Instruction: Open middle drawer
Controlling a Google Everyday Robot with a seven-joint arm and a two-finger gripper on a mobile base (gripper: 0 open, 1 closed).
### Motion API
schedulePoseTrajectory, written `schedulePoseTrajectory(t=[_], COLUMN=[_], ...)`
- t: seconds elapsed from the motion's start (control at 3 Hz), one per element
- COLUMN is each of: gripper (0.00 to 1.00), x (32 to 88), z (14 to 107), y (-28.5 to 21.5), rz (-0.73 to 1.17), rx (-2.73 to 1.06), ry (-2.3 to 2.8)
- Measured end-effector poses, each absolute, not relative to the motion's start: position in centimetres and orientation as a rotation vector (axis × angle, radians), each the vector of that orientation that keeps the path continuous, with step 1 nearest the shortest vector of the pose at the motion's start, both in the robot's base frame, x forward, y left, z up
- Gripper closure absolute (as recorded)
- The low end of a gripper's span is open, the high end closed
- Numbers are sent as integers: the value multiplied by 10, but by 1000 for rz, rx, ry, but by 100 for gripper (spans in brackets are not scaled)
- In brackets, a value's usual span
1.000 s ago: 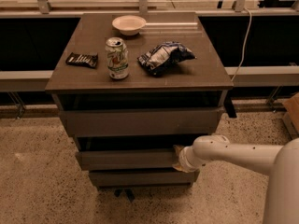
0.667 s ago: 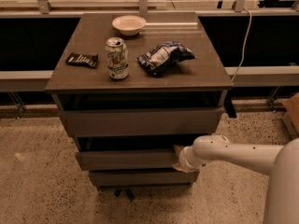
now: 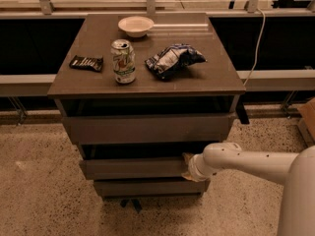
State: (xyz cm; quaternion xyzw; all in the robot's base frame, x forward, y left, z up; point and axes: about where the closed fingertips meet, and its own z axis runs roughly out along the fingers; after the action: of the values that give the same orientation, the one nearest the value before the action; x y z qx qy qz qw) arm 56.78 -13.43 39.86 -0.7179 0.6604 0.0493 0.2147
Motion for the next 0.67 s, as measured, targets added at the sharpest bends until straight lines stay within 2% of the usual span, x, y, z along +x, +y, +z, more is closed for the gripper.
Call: schedulePoseTrajectory(t=[0.33,0.67], gripper=[51,26], x=[568,568], z=[399,399], y=[-134,-134], rz=[137,137], rx=[-1991,-1991], ry=[1832,1832])
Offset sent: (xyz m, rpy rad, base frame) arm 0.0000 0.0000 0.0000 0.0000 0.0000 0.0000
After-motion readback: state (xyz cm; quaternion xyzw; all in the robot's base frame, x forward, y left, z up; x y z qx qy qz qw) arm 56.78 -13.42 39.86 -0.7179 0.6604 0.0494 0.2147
